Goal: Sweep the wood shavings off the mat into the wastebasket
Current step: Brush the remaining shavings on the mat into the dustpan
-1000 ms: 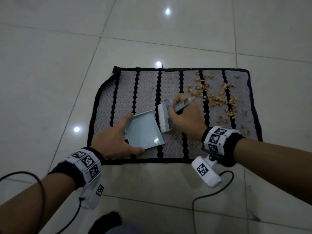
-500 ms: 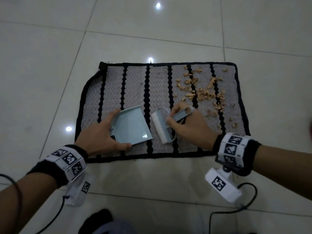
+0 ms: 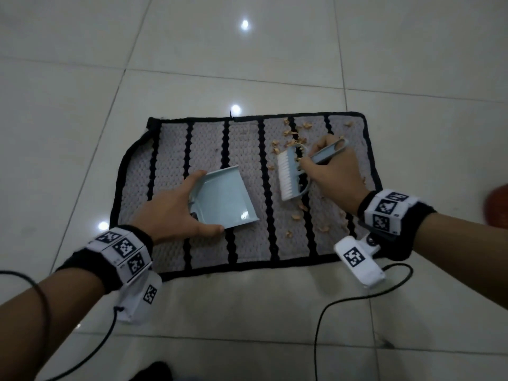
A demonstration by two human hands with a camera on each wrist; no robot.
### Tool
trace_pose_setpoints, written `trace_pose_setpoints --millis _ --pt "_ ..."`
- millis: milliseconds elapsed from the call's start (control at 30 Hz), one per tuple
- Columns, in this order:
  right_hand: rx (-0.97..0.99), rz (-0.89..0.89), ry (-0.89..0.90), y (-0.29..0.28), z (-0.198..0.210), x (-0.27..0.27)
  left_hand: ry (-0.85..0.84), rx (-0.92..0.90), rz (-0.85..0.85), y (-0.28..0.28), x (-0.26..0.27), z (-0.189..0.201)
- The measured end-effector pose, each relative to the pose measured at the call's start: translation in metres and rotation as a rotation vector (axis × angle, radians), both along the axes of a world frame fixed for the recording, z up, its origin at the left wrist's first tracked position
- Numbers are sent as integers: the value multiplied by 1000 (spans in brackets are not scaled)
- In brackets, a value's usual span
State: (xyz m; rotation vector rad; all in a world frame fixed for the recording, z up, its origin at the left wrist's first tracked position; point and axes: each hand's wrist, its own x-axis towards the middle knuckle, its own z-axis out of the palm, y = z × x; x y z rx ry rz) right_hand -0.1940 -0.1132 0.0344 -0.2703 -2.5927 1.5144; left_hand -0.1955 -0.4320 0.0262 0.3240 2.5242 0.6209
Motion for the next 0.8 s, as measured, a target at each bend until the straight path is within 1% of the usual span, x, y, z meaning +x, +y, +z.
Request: trace_pose_setpoints --millis 100,233,367,433,533,600,700,800 --pt "-22 -24 56 -23 -1 -21 32 -17 -17 14 -27 3" --pt "-51 -79 -41 -40 -13 -40 37 -100 -90 32 -54 5" --pt "-13 -149 -109 -19 -25 -22 24 -207 -142 40 -64 2" --pt "-2 -176 -123 -4 -23 -5 33 -209 -137 41 -64 1" --pt "-32 -193 -69 10 -11 4 42 -180 -123 43 -64 1" --pt "-50 -186 -29 8 -5 -8 44 -157 -117 46 -66 1" --pt "-34 -172 17 -9 -6 -41 33 -148 -117 51 -71 -2" --pt "3 -188 1 -27 -12 -70 25 -158 -116 54 -74 -5"
